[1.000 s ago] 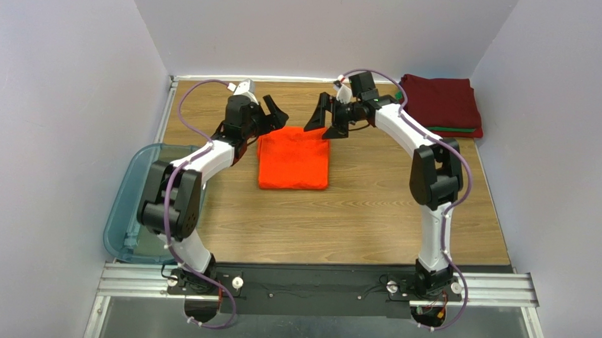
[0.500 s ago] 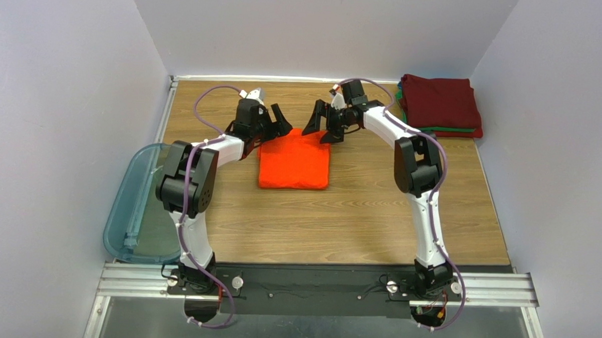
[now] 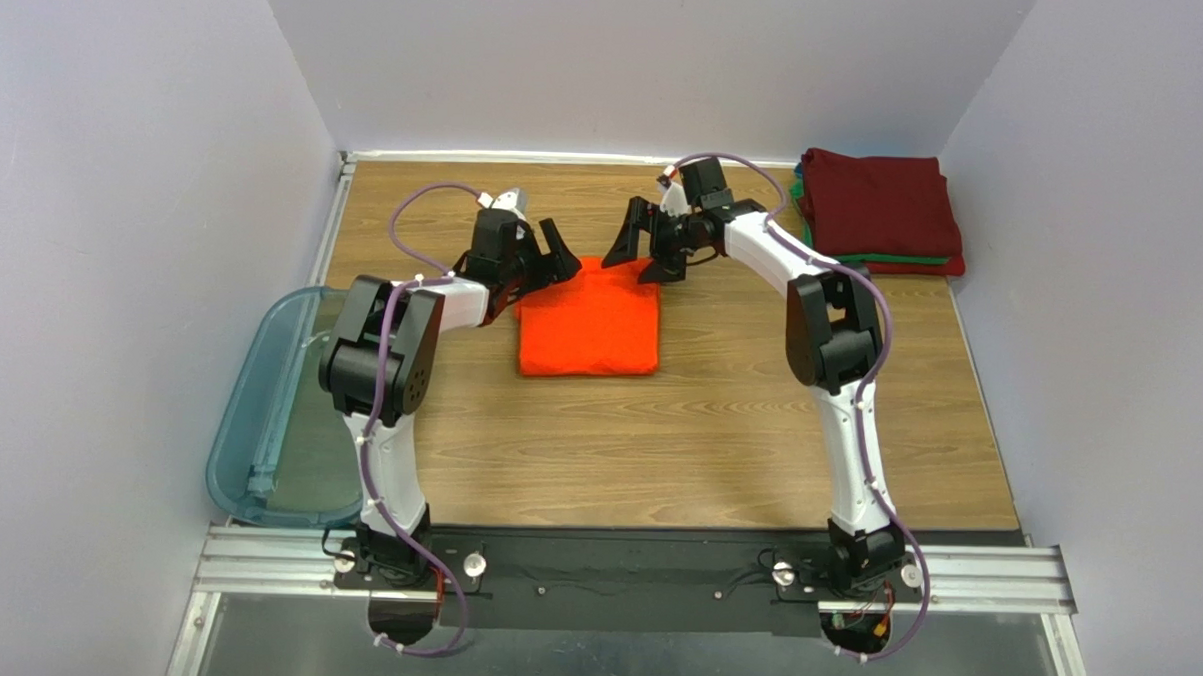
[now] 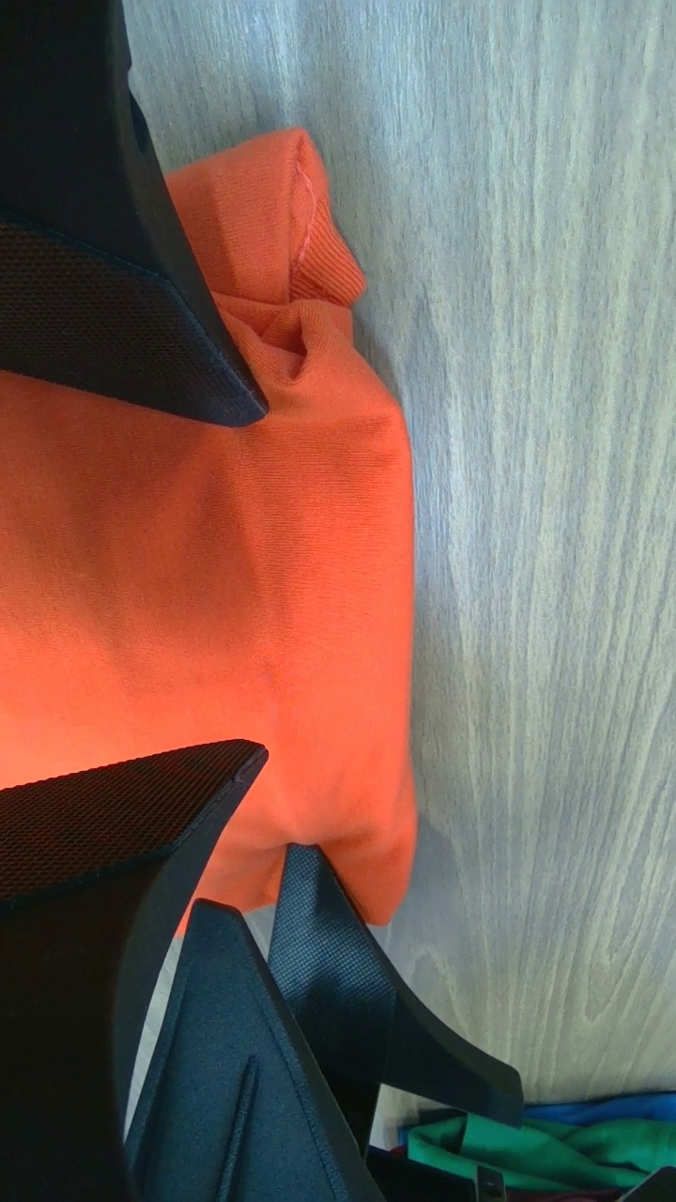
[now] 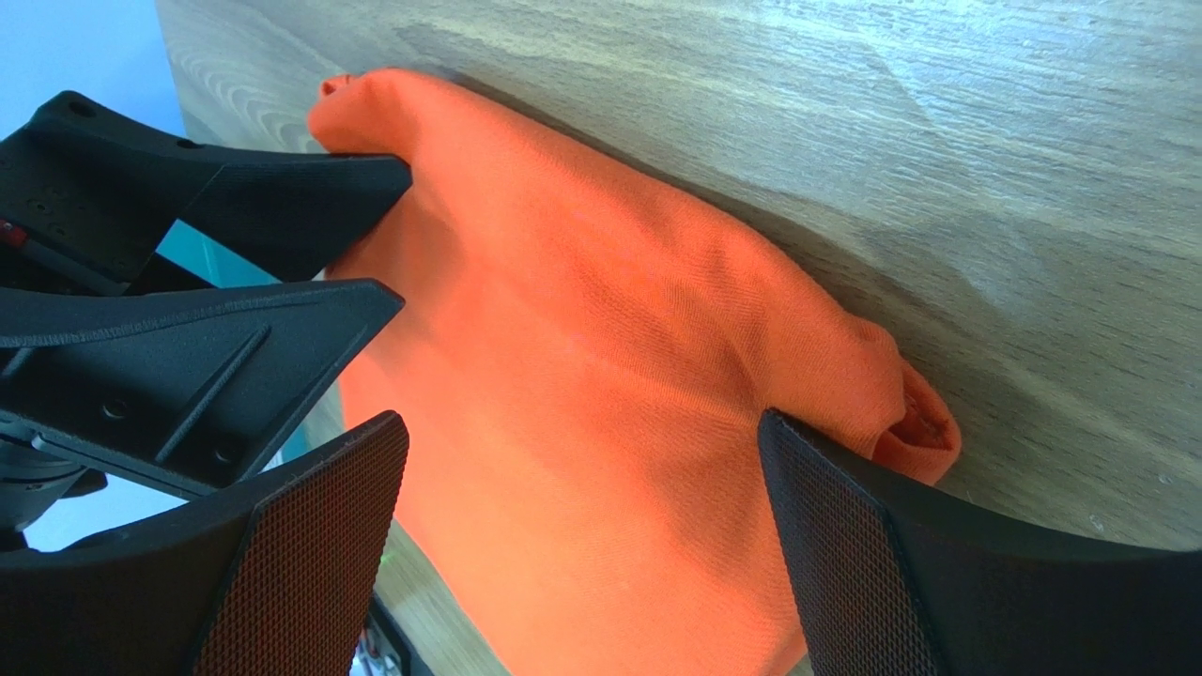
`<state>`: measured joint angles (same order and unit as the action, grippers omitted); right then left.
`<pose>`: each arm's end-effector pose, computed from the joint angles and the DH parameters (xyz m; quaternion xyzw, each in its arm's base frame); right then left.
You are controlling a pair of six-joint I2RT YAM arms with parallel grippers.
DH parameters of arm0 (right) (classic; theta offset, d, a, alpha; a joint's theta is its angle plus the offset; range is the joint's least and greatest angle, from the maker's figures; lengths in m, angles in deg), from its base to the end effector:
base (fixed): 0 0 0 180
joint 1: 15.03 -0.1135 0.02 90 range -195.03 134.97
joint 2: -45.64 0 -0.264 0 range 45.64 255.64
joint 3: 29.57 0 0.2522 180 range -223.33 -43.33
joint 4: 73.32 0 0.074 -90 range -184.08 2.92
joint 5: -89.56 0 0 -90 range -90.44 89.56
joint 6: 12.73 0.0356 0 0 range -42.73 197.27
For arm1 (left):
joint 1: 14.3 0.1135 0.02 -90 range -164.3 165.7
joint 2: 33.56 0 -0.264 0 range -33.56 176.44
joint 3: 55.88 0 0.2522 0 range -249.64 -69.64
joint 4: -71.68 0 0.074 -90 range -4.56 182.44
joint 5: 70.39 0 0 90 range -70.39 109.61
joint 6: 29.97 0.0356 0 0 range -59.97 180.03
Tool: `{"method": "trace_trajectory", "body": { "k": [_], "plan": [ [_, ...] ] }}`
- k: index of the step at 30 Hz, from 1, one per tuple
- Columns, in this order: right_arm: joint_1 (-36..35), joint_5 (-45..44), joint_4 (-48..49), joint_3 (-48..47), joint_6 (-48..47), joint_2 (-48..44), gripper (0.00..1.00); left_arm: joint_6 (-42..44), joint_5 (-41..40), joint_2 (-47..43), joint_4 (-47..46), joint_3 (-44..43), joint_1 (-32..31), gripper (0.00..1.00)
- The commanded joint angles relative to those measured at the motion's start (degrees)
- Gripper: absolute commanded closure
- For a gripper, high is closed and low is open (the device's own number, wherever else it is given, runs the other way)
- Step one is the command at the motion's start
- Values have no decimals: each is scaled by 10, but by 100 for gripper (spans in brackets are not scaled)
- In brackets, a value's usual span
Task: Fold and stack the t-shirts
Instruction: Fold the tshirt, then neatly place the folded tshirt to the corner
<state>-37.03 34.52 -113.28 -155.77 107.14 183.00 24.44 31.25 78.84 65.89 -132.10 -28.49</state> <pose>0.4804 0.2161 0.1632 -0.0380 0.9042 0.3936 0.1616 0.4036 -0.1095 0.1536 -0.1108 0.8576 -0.2879 0.4115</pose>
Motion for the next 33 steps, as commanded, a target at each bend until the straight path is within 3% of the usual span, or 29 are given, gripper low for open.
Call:
{"method": "trace_trajectory", "body": {
  "k": [1,5,10,16,22,27,33],
  "plan": [
    [5,-48,-9,-1,-24,-27,0,3,-1,-23,34,12,4,10],
    [5,-62,-11,-1,-20,-102,0,23,-17,-107,68,-12,3,9],
    [6,-120,-9,114,-13,-251,0,45,-81,-288,141,13,0,6],
    [4,-241,-3,290,14,-404,0,22,-215,-539,144,147,-6,6],
    [6,-285,1,377,50,-467,0,-23,-203,-726,130,215,-13,2],
    [6,-253,14,402,42,-454,0,18,-195,-764,205,199,-18,2],
    [3,-177,71,428,19,-424,0,113,-250,-729,286,208,-18,2]
  ]
}}
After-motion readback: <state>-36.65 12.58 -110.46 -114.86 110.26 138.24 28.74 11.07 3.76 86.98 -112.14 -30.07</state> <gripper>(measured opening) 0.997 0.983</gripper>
